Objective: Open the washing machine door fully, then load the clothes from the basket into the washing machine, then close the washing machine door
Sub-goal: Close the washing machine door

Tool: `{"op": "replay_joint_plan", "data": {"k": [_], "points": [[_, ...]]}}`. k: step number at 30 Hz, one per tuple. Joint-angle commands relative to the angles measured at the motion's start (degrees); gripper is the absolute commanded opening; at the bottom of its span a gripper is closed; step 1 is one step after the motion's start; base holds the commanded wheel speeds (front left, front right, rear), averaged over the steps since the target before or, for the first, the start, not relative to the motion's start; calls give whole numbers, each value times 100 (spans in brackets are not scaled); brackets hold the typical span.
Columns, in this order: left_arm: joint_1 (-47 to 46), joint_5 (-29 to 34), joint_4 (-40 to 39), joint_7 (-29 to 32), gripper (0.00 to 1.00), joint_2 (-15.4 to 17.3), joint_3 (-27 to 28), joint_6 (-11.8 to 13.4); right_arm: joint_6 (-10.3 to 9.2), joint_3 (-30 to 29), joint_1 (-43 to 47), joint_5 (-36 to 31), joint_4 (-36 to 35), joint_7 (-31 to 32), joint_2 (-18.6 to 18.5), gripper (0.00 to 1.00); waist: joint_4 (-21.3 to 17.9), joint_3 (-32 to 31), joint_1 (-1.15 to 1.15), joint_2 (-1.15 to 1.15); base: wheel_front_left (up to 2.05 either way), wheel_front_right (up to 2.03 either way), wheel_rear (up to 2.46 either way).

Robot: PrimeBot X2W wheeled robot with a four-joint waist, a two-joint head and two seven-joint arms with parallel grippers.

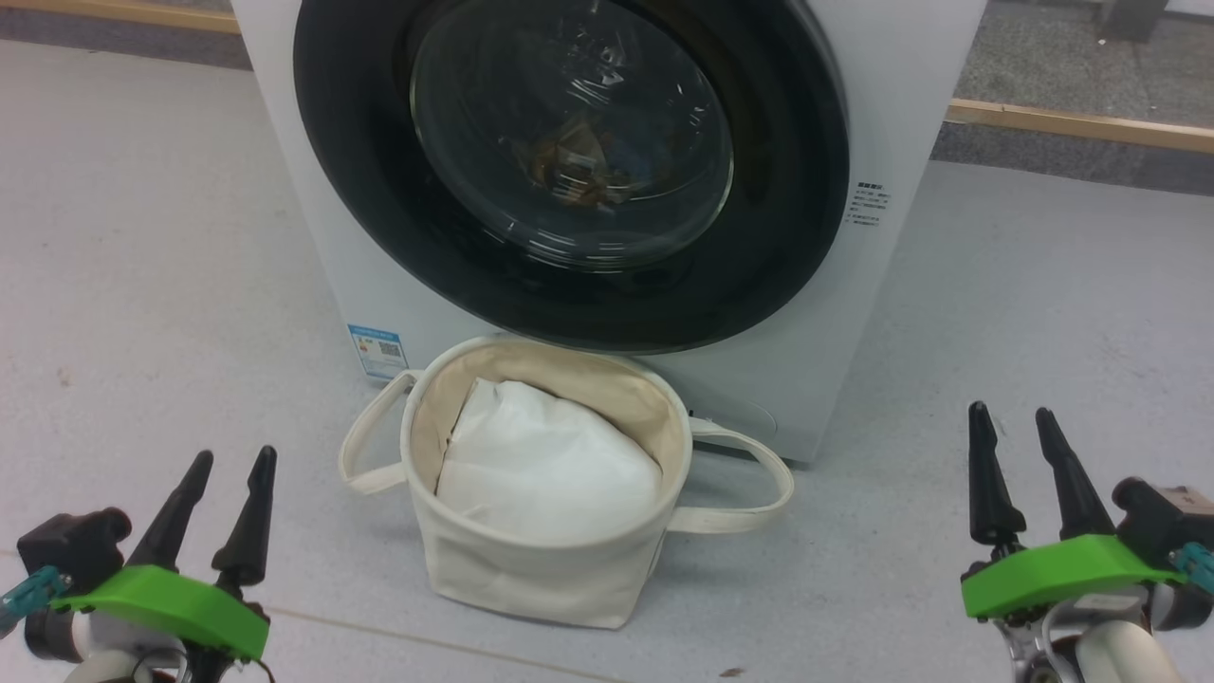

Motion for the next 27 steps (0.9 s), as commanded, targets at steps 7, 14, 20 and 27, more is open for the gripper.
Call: {"op": "replay_joint_plan", "data": {"k": [7,14,20,27], "points": [[-202,-45,-161,-76,100,215,181,-32,-2,121,-17,-9,-180,-24,-59,100,-28,-46,0,0,0,0,0],[-215,-41,-104,-95,100,201,139,-33,-2,126,79,-9,-151,7,-27,100,-24,-63,0,0,0,0,0],[-239,-49,-58,-102,100,220,95,-33,-2,100,103,-24,-143,6,1,100,-26,-62,0,0,0,0,0],[-267,-13,-64,-118,100,229,102,-20,-2,100,123,-25,-116,7,56,100,-24,-53,0,0,0,0,0]]}}
